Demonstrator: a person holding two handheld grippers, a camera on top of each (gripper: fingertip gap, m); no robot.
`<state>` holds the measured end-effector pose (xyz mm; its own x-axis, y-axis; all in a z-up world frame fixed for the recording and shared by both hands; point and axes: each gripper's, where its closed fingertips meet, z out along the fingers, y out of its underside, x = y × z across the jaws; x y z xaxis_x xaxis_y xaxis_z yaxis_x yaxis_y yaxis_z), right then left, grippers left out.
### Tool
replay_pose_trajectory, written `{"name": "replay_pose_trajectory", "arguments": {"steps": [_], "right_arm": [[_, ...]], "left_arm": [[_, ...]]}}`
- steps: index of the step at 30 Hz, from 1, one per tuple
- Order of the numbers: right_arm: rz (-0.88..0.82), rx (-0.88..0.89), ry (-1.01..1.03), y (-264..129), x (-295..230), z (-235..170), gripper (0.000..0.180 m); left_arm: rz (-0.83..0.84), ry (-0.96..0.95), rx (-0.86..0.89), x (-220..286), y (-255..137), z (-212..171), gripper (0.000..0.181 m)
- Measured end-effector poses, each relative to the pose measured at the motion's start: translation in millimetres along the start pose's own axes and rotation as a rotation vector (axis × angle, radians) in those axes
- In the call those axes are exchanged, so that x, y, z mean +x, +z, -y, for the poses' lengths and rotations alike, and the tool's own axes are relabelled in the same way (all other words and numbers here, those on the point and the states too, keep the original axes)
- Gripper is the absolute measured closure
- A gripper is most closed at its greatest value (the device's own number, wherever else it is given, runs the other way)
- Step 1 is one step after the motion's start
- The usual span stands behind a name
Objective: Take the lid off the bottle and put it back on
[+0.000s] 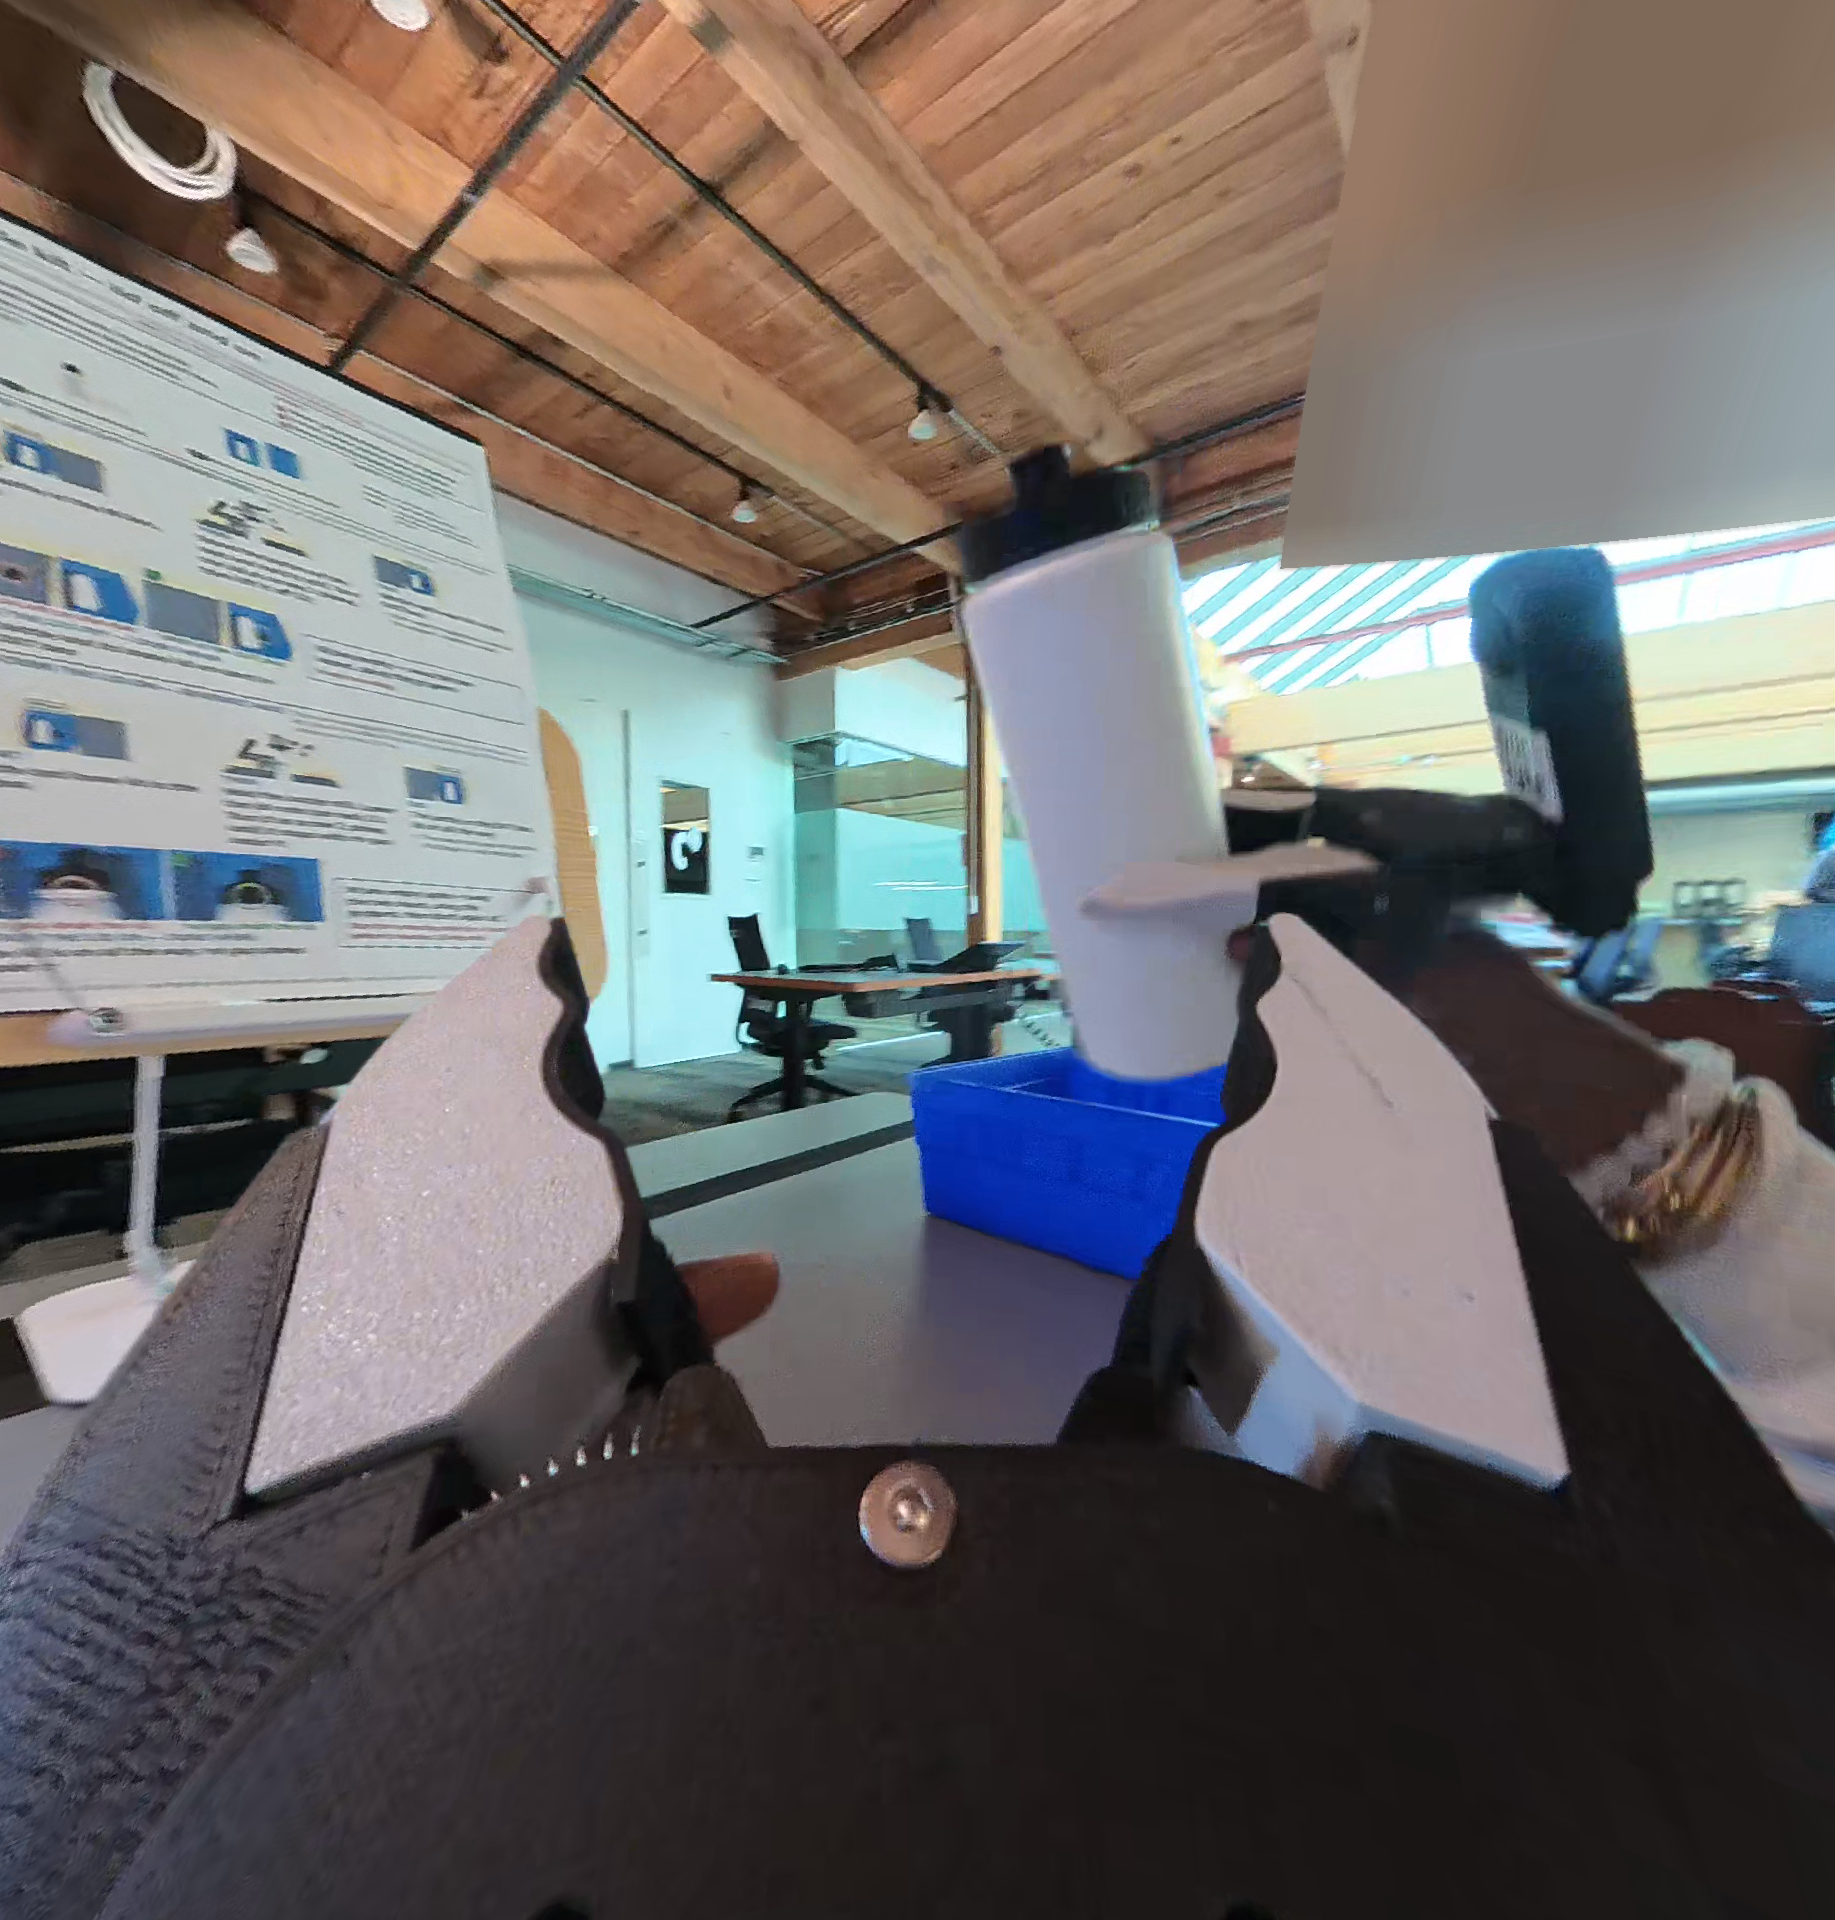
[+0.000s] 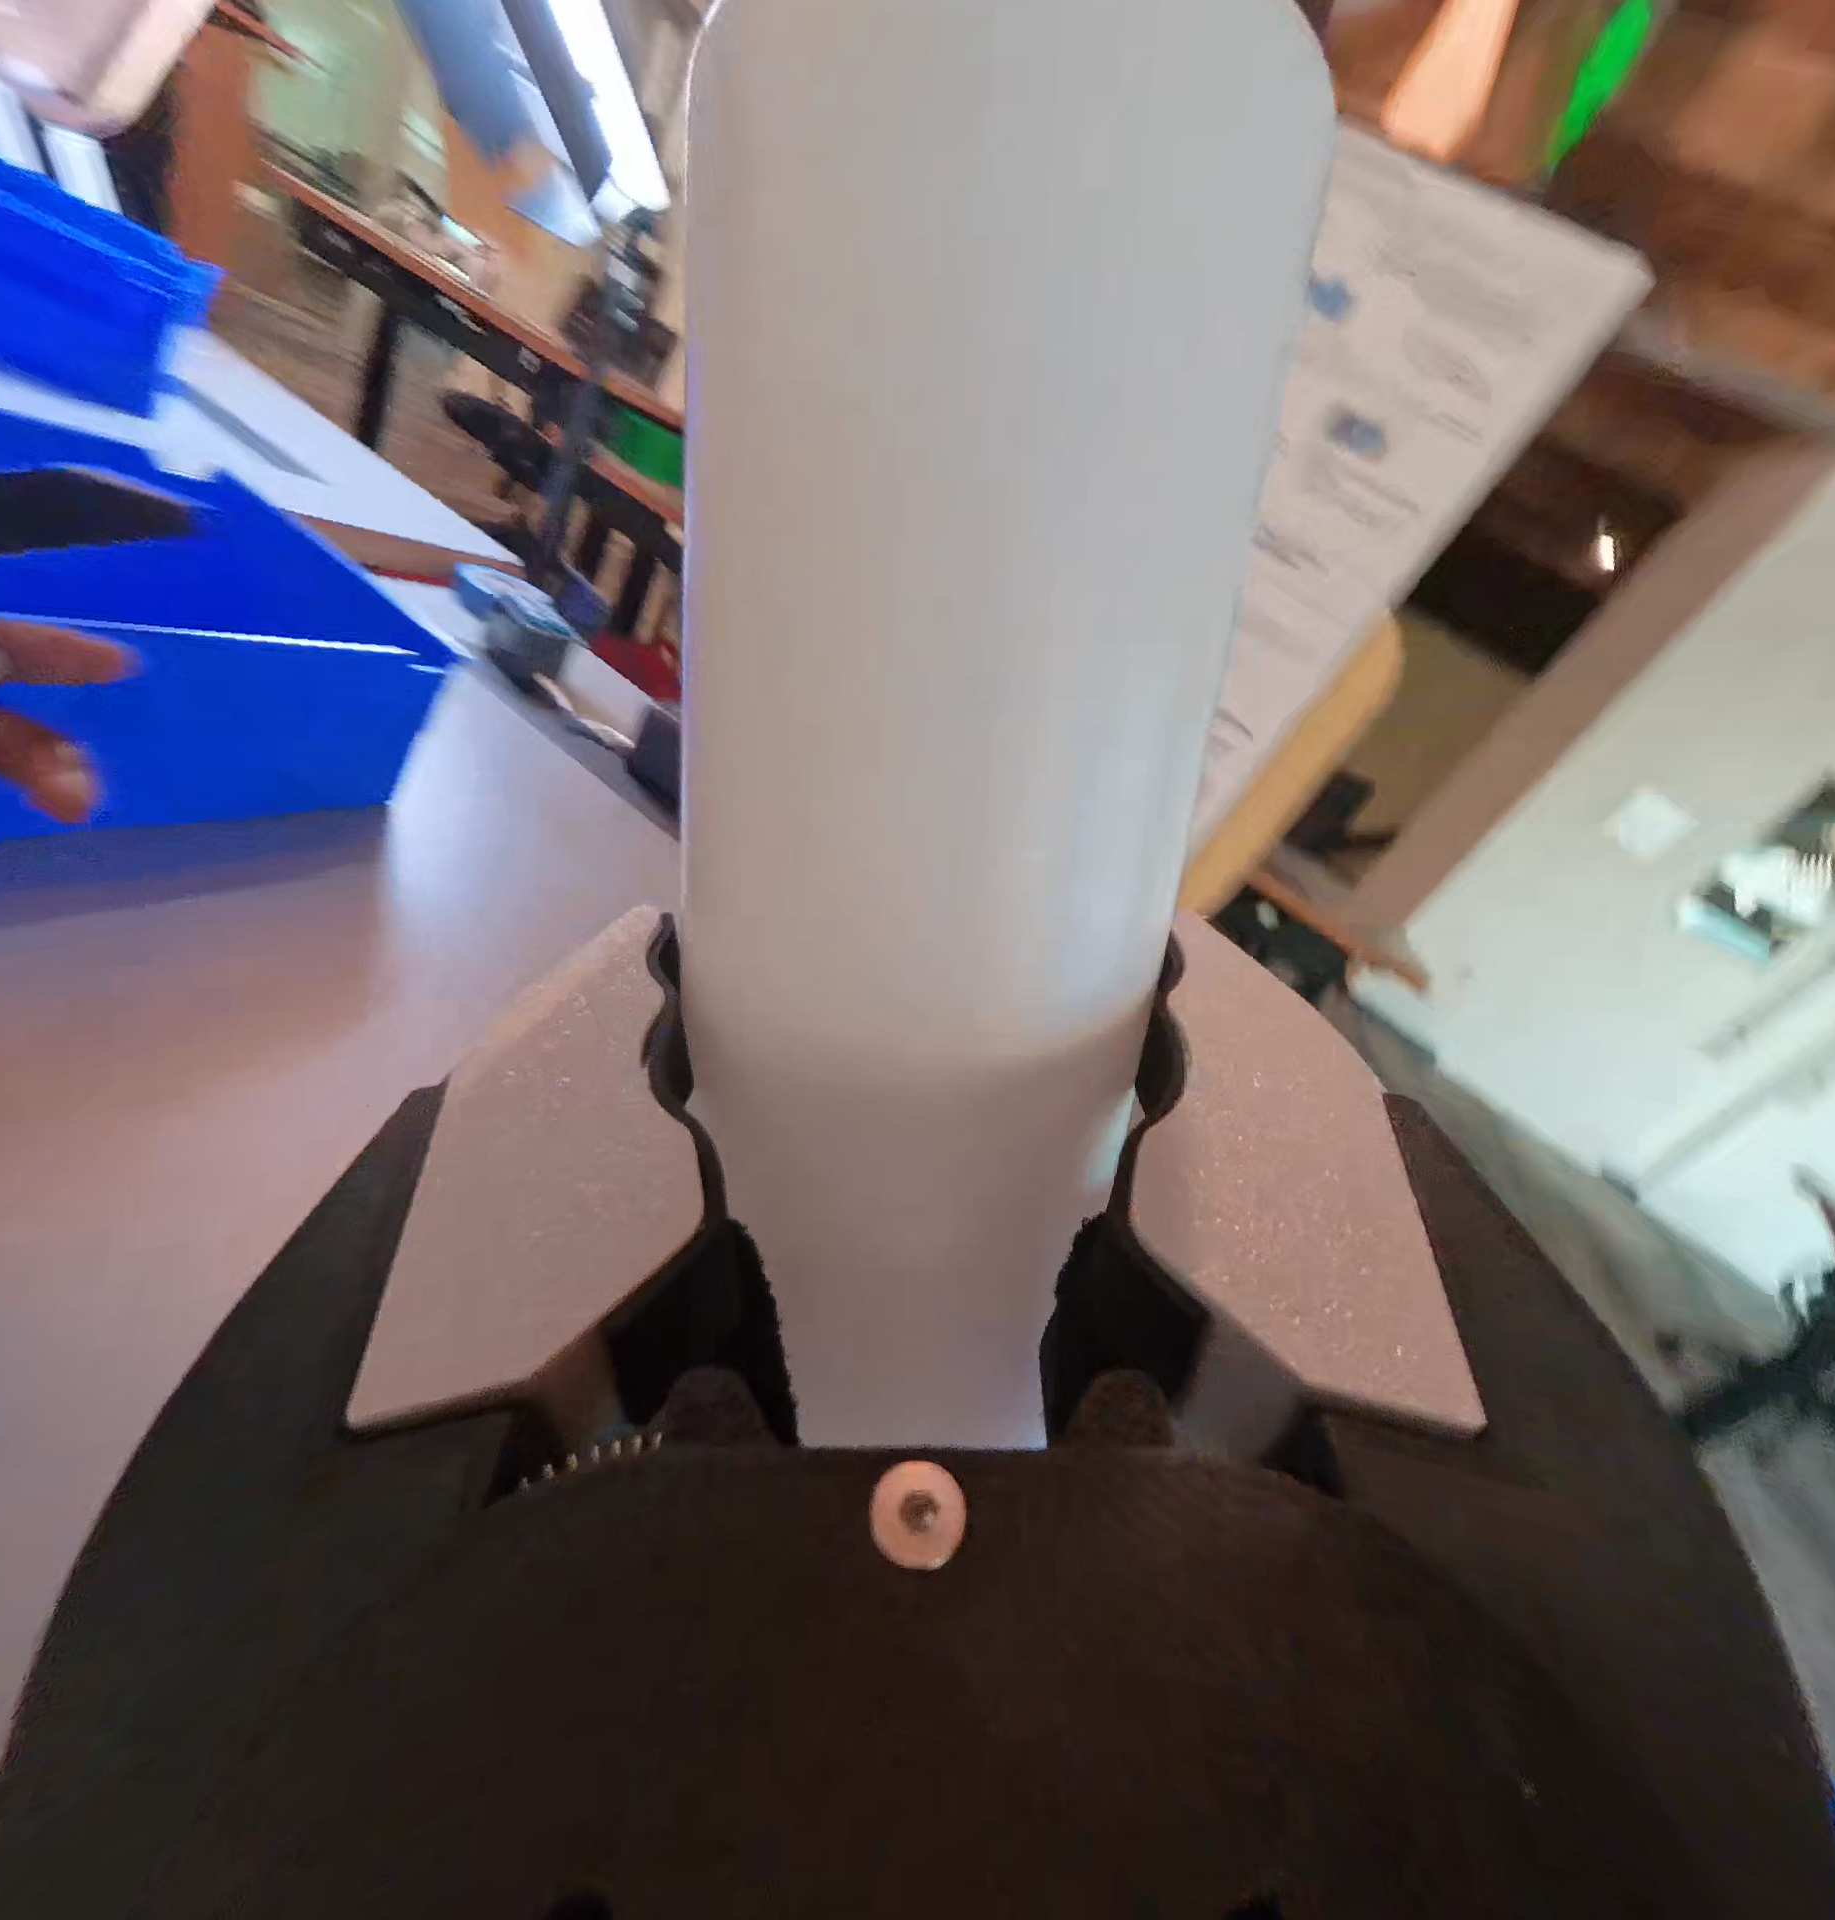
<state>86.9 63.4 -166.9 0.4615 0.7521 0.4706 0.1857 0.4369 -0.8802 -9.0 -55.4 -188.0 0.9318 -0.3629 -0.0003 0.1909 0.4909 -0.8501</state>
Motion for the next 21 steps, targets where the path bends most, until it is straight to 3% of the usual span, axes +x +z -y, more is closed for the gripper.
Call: {"name": "replay_pose_trajectory", "arguments": {"steps": [3, 7, 11, 14, 21], "right_arm": [[-0.076, -0.209, 0.204, -15.7, 81.2, -37.0, 0.094], [-0.19, -0.552, 0.38, -40.2, 151.8, -130.2, 0.094], [-0.179, -0.808, 0.546, -58.5, 152.1, -213.9, 0.094], [-0.167, -0.968, 0.594, -71.4, 136.8, -255.2, 0.093], [-0.149, -1.086, 0.613, -77.4, 123.0, -277.6, 0.097]], "left_arm": [[0.041, 0.015, 0.006, -5.0, -0.9, 1.4, 0.065], [0.066, 0.035, 0.04, -9.3, -2.3, 7.5, 0.066], [0.062, 0.075, 0.02, -7.0, -1.0, 3.4, 0.066], [0.048, 0.108, 0.003, -2.9, 0.3, 0.3, 0.068], [0.004, 0.195, -0.063, 9.8, 3.0, -9.2, 0.073]]}}
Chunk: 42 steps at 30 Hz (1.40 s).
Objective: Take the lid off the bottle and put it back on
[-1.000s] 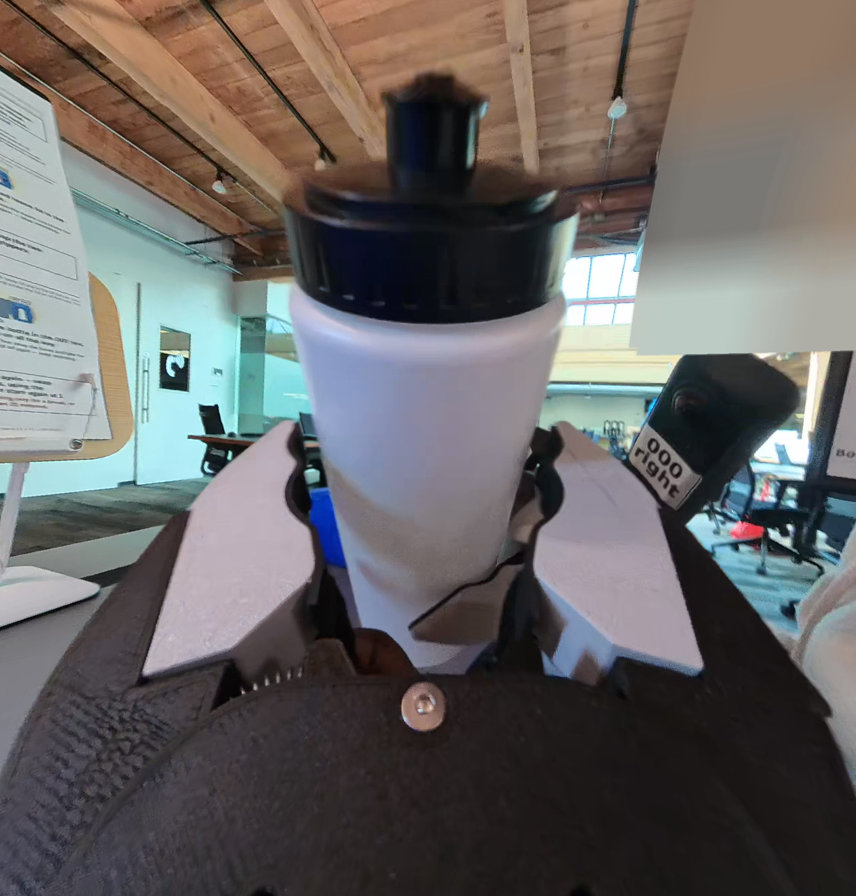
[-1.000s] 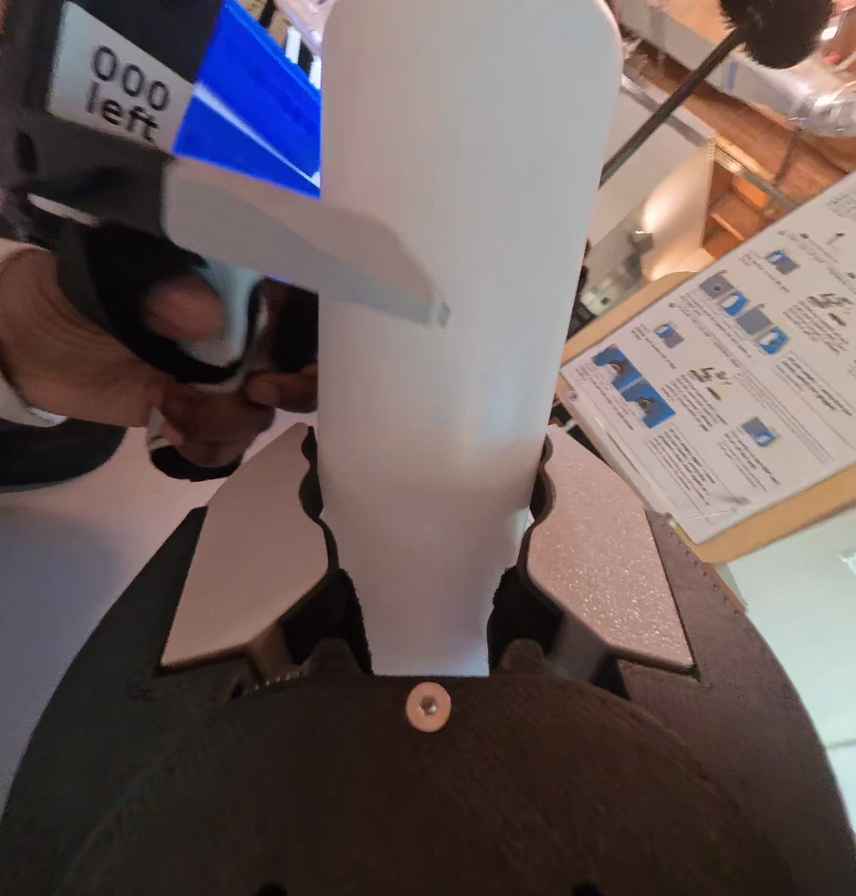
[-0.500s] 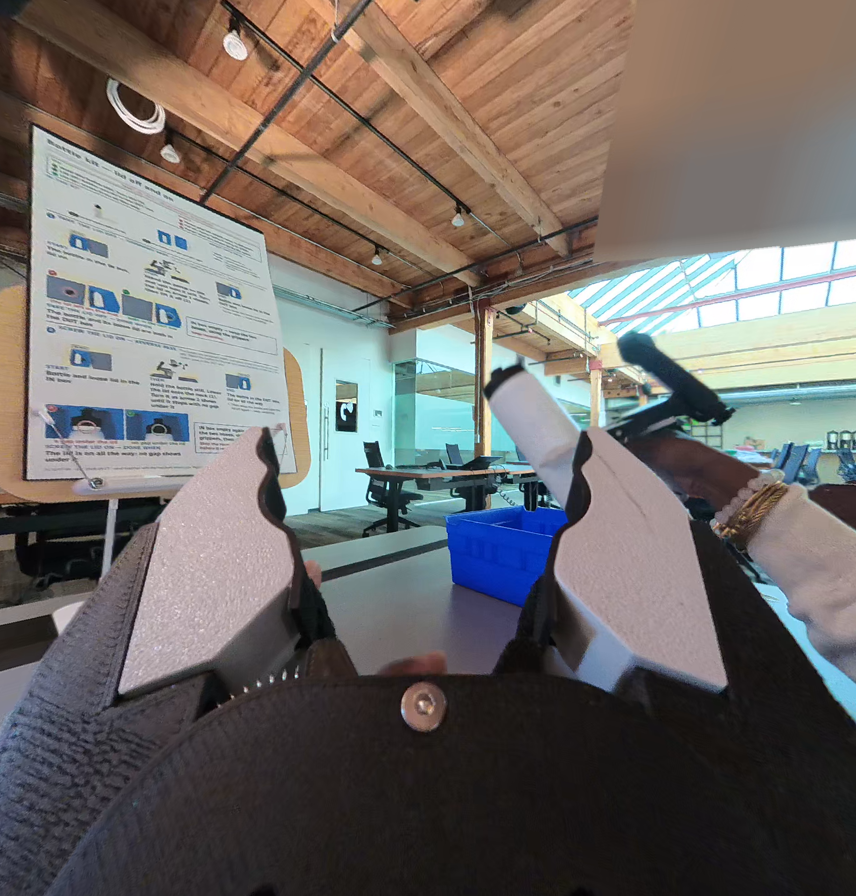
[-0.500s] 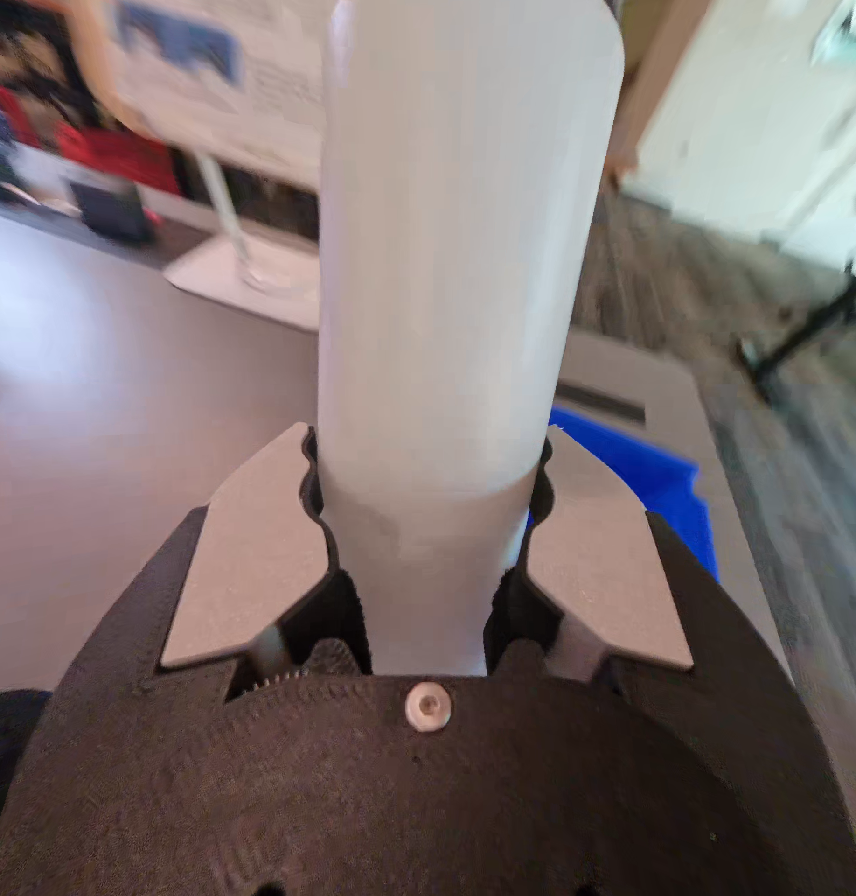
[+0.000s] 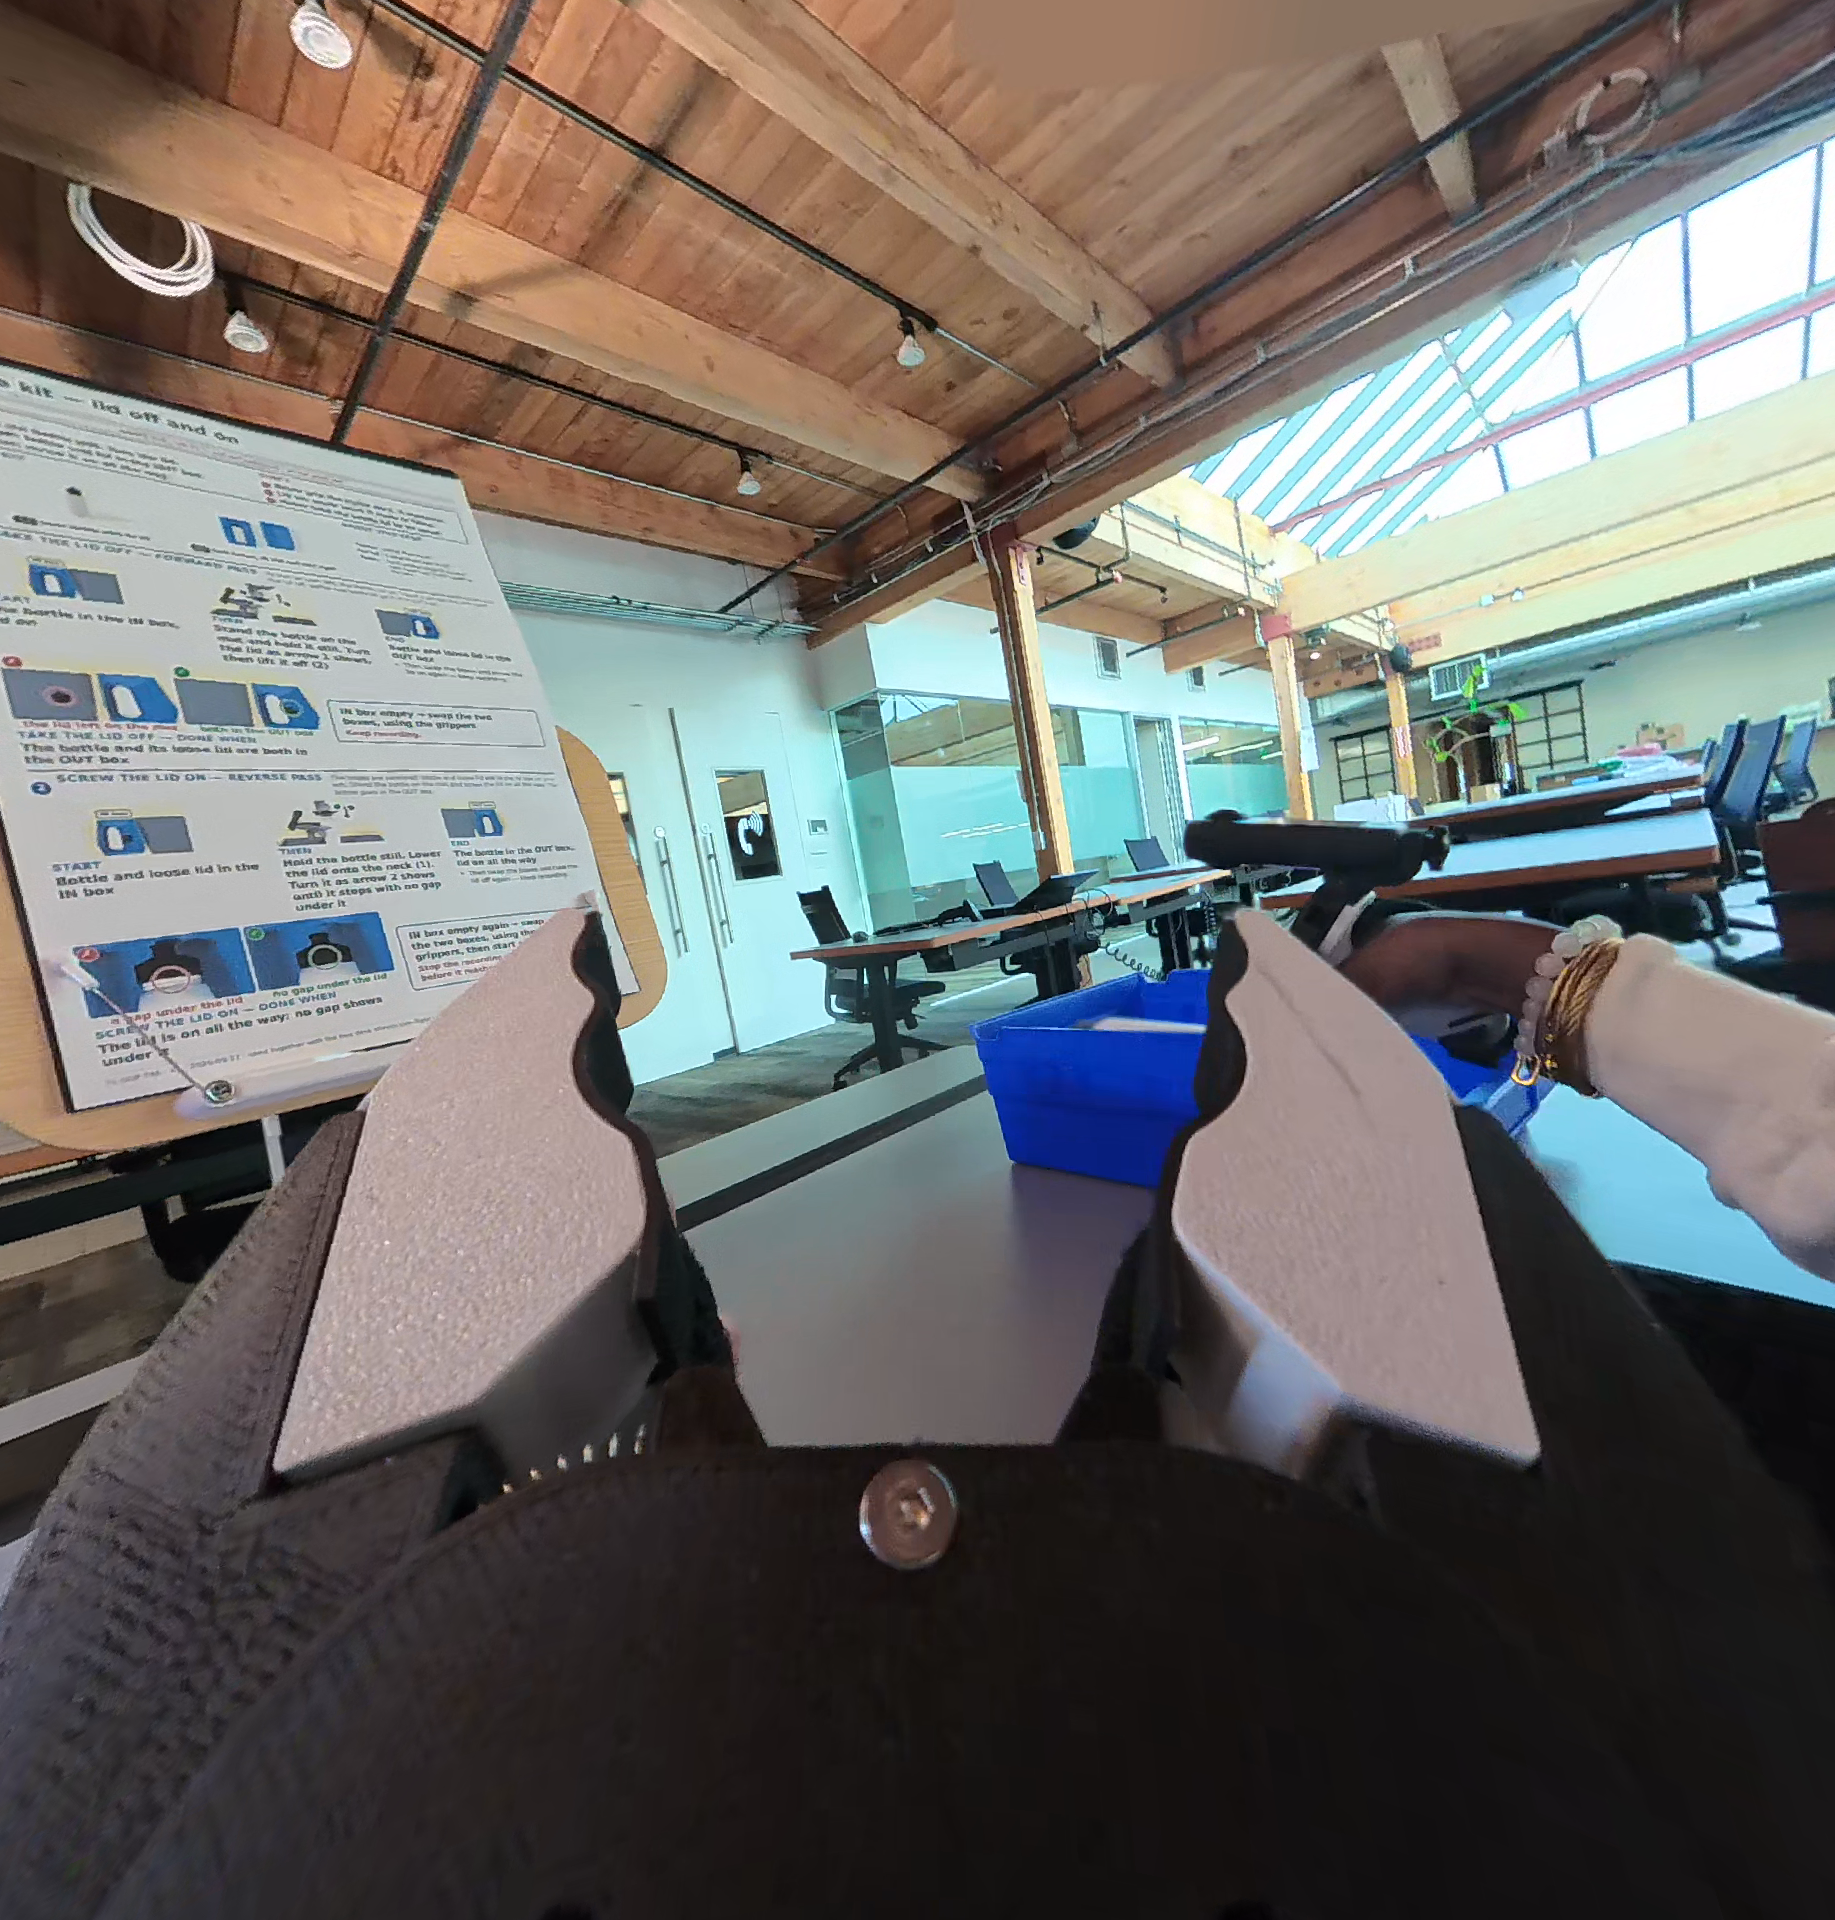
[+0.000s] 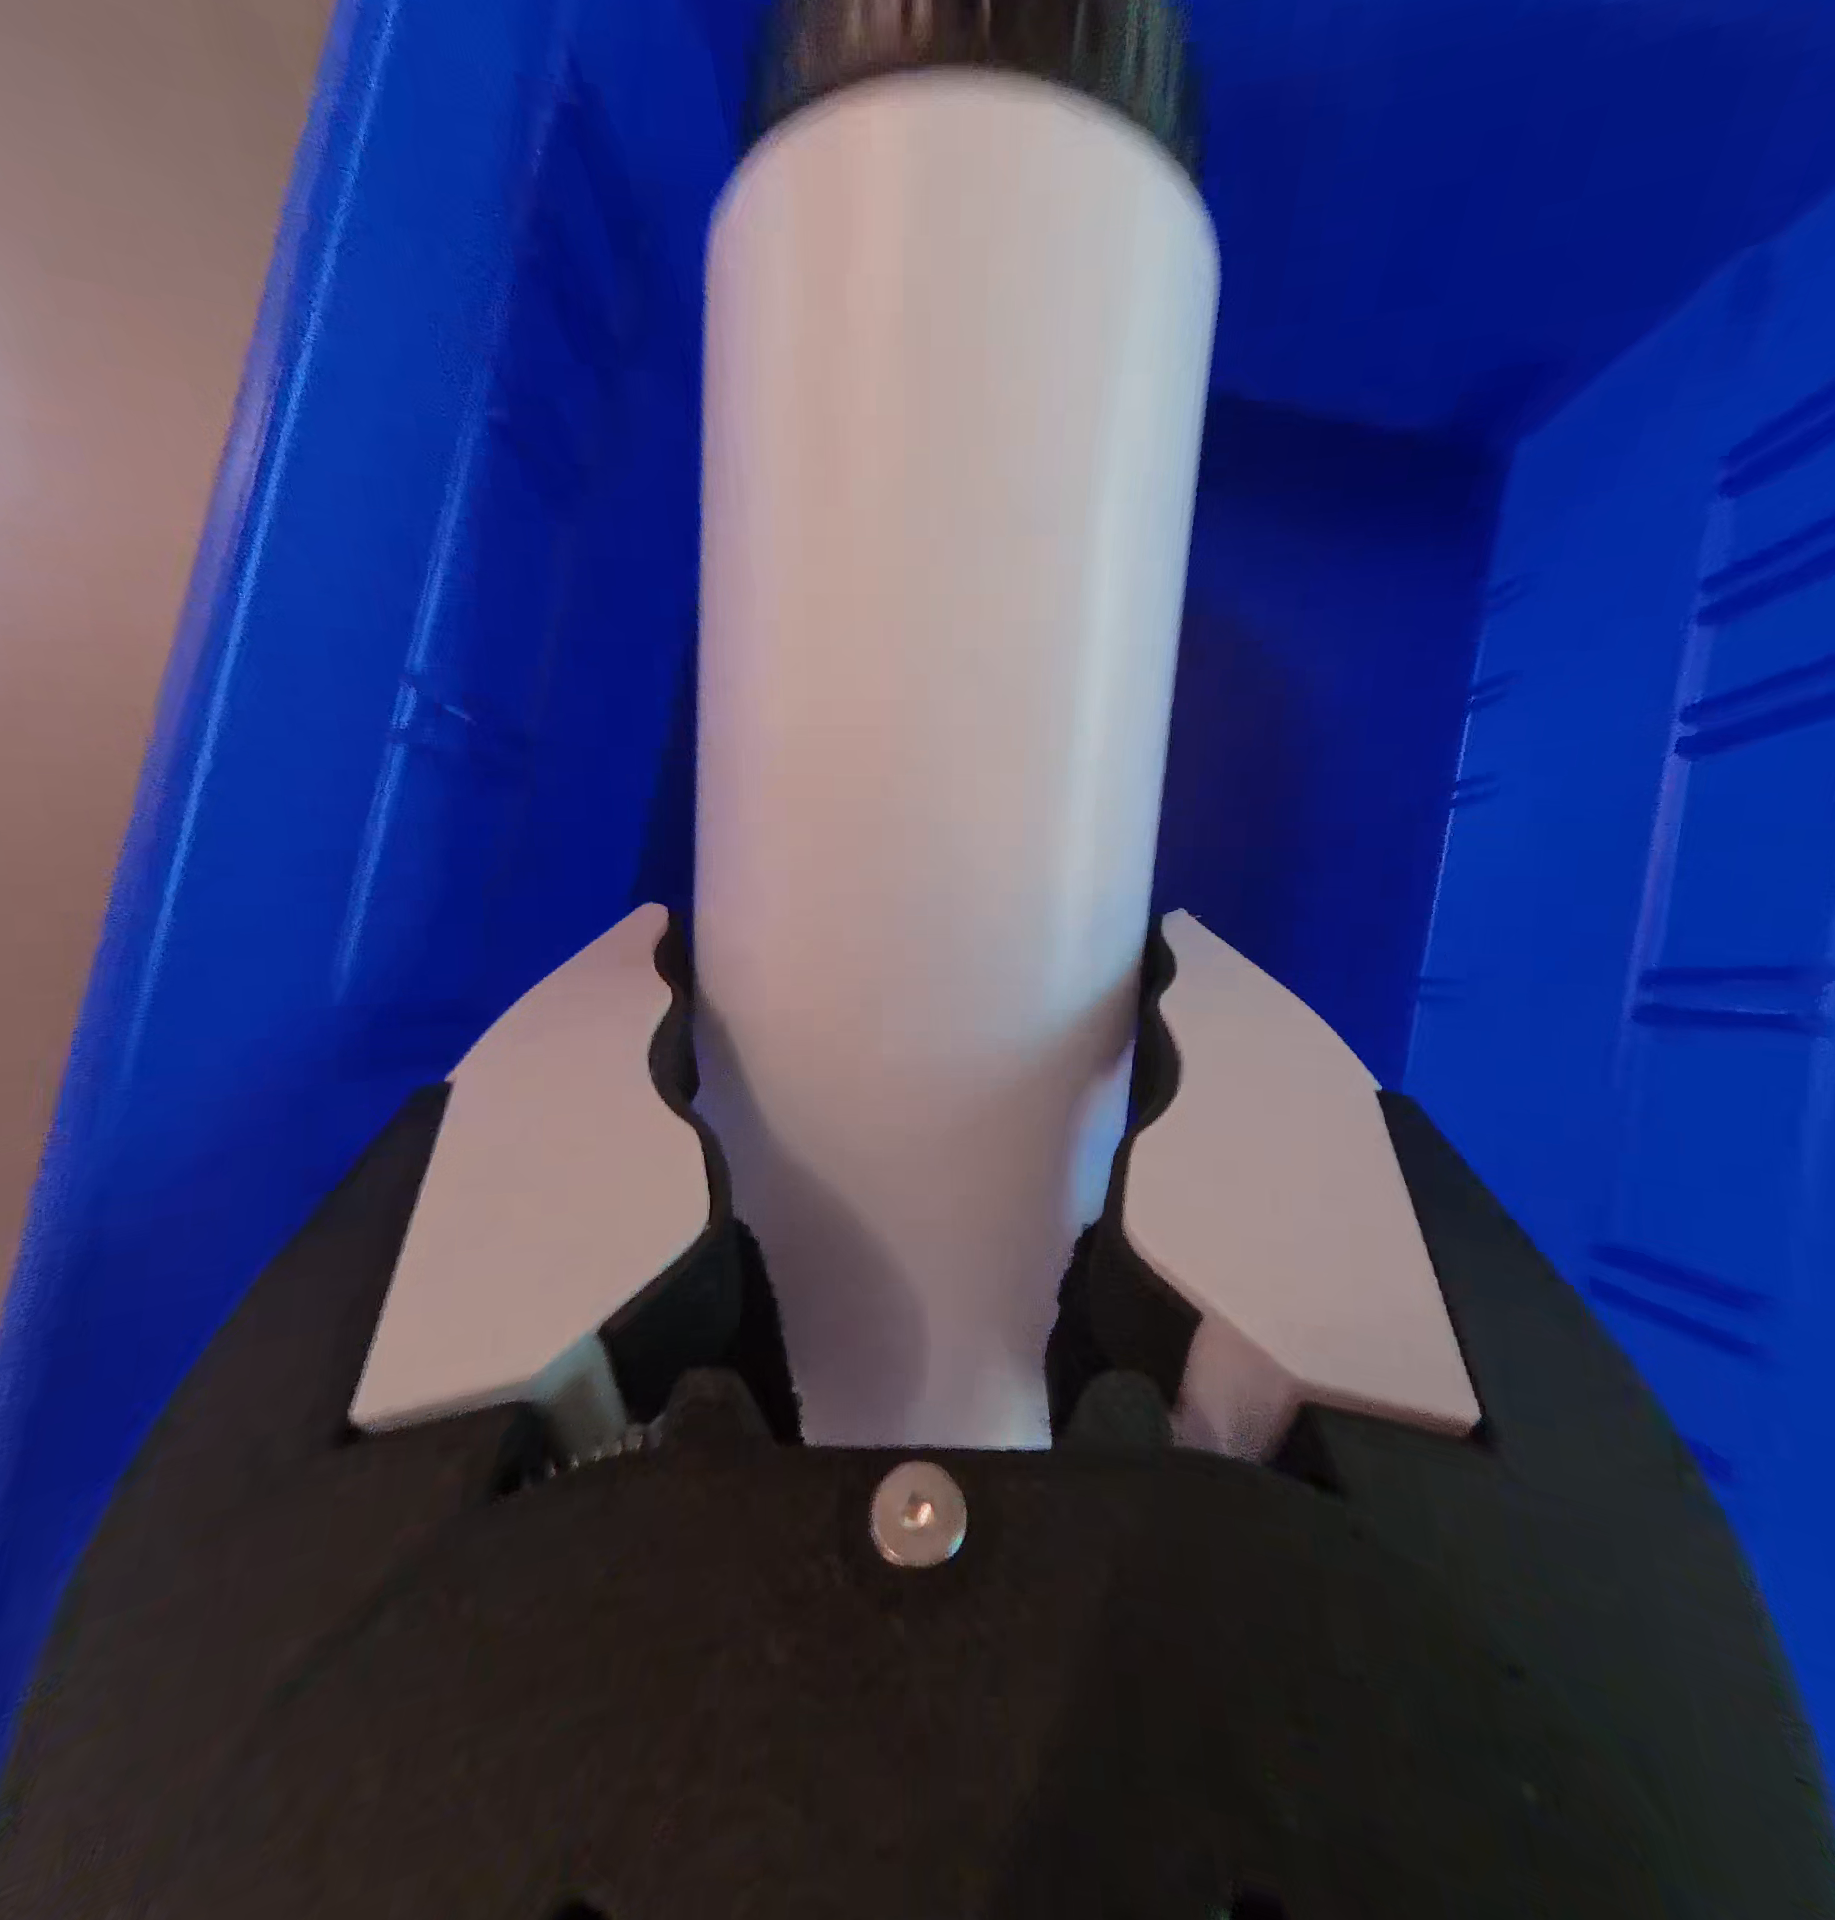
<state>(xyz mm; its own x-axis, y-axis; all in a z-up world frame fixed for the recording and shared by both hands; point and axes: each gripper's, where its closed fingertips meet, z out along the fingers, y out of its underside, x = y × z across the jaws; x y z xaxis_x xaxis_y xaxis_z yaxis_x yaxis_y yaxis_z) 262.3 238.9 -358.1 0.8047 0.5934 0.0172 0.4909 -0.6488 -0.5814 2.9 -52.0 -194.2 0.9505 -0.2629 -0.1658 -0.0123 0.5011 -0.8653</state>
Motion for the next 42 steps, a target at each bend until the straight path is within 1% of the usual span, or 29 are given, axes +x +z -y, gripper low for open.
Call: {"name": "replay_pose_trajectory", "arguments": {"steps": [1, 3, 5, 6, 8, 9, 11, 13, 15, 17, 18, 20, 21, 22, 23, 24, 25, 26, 30, 34, 38, 42], "right_arm": [[-0.021, 0.019, -0.011, -0.9, 2.1, 2.4, 0.102], [-0.049, 0.098, -0.017, -7.6, 4.2, 10.6, 0.098], [-0.058, 0.228, -0.011, -21.8, 3.3, 22.6, 0.088], [-0.058, 0.319, -0.019, -32.7, 0.2, 29.6, 0.081], [-0.035, 0.513, -0.045, -60.6, -12.8, 38.2, 0.073], [-0.02, 0.607, -0.054, -76.2, -20.8, 39.5, 0.069], [-0.005, 0.76, -0.05, -105.3, -35.8, 35.3, 0.065], [0.001, 0.816, -0.032, -122.5, -49.5, 22.2, 0.063], [0.04, 0.777, -0.083, -123.1, -70.6, 5.3, 0.06], [0.04, 0.681, -0.175, -113.1, -85.3, -5.3, 0.06], [0.019, 0.624, -0.198, -106.1, -88.0, -7.0, 0.065], [0.019, 0.515, -0.243, -87.5, -99.4, -11.9, 0.074], [0.03, 0.467, -0.268, -78.0, -106.4, -16.1, 0.082], [0.014, 0.436, -0.284, -70.3, -109.3, -18.9, 0.098], [-0.027, 0.422, -0.299, -64.5, -108.6, -19.8, 0.12], [-0.098, 0.433, -0.306, -61.3, -103.4, -17.4, 0.135], [-0.184, 0.454, -0.313, -61.5, -95.5, -13.7, 0.155], [-0.211, 0.47, -0.331, -61.1, -95.3, -11.5, 0.161], [-0.099, 0.504, -0.27, -57.8, -115.3, -5.7, 0.159], [-0.07, 0.517, -0.303, -55.0, -136.3, -0.6, 0.16], [0.002, 0.532, -0.347, -51.5, -174.4, 6.2, 0.16], [0.081, 0.534, -0.431, -48.4, -224.2, 11.2, 0.155]], "left_arm": [[-0.002, 0.005, -0.007, 1.0, -0.6, 0.9, 0.073], [0.001, 0.0, -0.023, 2.1, -4.4, 6.1, 0.073], [-0.003, -0.012, -0.039, 4.2, -12.4, 17.6, 0.073], [0.001, -0.009, -0.05, 4.2, -18.2, 25.4, 0.073], [0.026, 0.033, -0.079, 0.2, -33.5, 43.6, 0.073], [0.058, 0.07, -0.094, -5.9, -43.1, 53.1, 0.073], [0.187, 0.159, -0.143, -30.4, -66.3, 68.3, 0.075], [0.343, 0.254, -0.273, -64.2, -94.4, 66.4, 0.077], [0.423, 0.329, -0.493, -92.7, -123.4, 40.9, 0.076], [0.415, 0.313, -0.737, -104.1, -150.5, -0.5, 0.078], [0.399, 0.278, -0.826, -103.9, -160.9, -20.2, 0.082], [0.397, 0.232, -0.92, -104.0, -174.5, -49.8, 0.094], [0.411, 0.234, -0.949, -106.9, -179.2, -60.1, 0.106], [0.419, 0.251, -0.973, -109.9, -181.9, -68.0, 0.119], [0.426, 0.275, -0.984, -113.0, -182.4, -73.2, 0.134], [0.451, 0.307, -0.986, -118.1, -182.5, -74.9, 0.146], [0.478, 0.339, -0.982, -123.3, -182.3, -74.0, 0.155], [0.492, 0.342, -0.977, -125.2, -181.3, -73.9, 0.155], [0.513, 0.357, -0.971, -126.9, -179.6, -74.9, 0.155], [0.536, 0.383, -0.974, -128.8, -179.4, -75.3, 0.155], [0.546, 0.385, -0.972, -130.9, -178.2, -76.4, 0.156], [0.557, 0.398, -0.97, -132.4, -177.6, -76.8, 0.155]]}}
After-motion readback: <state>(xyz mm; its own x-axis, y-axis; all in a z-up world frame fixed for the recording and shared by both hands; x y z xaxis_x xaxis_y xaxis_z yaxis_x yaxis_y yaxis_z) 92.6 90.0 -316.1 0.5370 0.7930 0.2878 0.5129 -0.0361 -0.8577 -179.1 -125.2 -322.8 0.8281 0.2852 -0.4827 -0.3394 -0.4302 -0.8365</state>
